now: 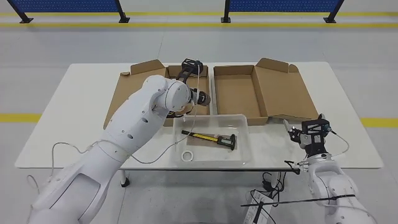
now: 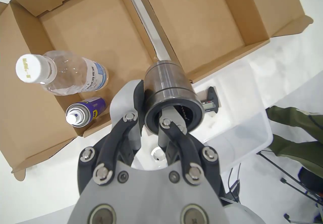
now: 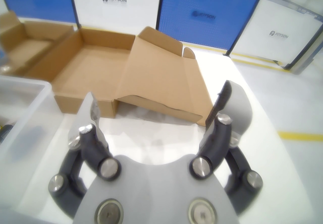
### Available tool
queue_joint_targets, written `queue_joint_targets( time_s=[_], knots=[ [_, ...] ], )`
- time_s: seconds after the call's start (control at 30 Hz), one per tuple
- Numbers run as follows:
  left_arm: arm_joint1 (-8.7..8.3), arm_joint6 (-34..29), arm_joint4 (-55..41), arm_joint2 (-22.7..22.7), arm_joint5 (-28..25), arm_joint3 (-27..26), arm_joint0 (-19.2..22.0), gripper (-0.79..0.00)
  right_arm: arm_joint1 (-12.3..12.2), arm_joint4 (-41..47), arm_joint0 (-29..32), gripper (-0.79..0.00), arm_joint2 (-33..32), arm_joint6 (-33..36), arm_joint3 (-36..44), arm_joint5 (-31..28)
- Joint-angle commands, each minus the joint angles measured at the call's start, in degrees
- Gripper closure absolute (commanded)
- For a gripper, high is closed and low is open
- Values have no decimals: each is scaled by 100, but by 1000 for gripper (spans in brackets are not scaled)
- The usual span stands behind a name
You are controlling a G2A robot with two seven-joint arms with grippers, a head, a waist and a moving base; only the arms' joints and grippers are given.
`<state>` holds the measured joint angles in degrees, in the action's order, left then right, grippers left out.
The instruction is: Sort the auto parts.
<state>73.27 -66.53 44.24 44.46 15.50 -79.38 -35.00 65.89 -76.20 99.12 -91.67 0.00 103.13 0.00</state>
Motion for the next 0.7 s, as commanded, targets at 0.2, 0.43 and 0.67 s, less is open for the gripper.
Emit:
queue_joint_targets(
  time_s=[0.2,0.43,0.67],
  knots=[
    [15,339,141,50,33,161,-29,0,0,0,0,-785,0,0,0,0],
    [204,555,149,-136,237,819,315,0,0,0,0,-785,0,0,0,0],
    [458,480,-97,-412,233,1616,662,0,0,0,0,-785,0,0,0,0]
  ],
)
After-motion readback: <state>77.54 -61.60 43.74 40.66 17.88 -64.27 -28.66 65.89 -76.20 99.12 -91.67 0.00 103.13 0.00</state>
